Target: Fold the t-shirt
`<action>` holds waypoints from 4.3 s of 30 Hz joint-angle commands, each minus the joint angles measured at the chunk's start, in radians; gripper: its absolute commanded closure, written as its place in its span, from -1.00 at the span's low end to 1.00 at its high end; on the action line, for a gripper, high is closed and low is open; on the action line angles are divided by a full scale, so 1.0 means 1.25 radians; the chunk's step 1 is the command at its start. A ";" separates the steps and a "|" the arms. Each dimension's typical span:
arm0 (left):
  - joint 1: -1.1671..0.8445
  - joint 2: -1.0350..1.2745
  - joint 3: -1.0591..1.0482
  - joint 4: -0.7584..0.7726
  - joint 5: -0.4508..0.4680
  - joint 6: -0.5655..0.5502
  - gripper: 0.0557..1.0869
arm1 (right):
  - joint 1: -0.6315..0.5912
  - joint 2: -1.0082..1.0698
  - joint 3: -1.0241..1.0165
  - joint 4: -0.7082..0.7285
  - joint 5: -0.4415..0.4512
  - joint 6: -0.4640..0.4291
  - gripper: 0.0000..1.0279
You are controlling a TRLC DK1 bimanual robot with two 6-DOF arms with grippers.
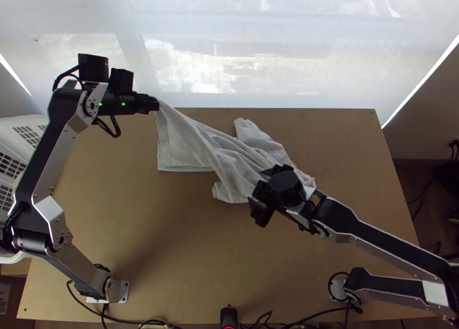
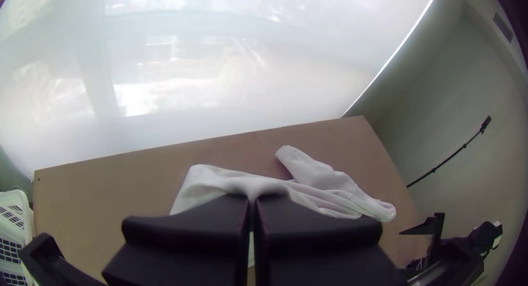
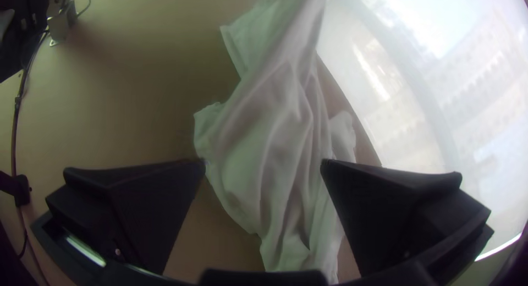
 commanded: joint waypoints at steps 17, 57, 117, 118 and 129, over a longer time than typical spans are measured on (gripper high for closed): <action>0.019 -0.029 0.055 0.047 0.020 -0.025 0.93 | 0.121 0.374 0.148 0.158 -0.043 0.058 -0.91; 0.028 -0.104 -0.008 0.121 0.020 -0.044 0.93 | -0.051 0.456 0.211 0.161 -0.052 0.043 -0.30; -0.128 -0.310 -0.534 0.055 0.002 0.065 0.93 | -0.607 0.252 -0.101 0.234 -0.209 -0.044 -0.01; -0.128 -0.306 -0.528 0.055 0.002 0.065 0.93 | -0.616 0.246 -0.102 0.234 -0.209 -0.042 -0.13; -0.129 -0.292 -0.507 0.055 0.003 0.065 0.93 | -0.637 0.040 -0.096 0.177 -0.208 0.003 -0.66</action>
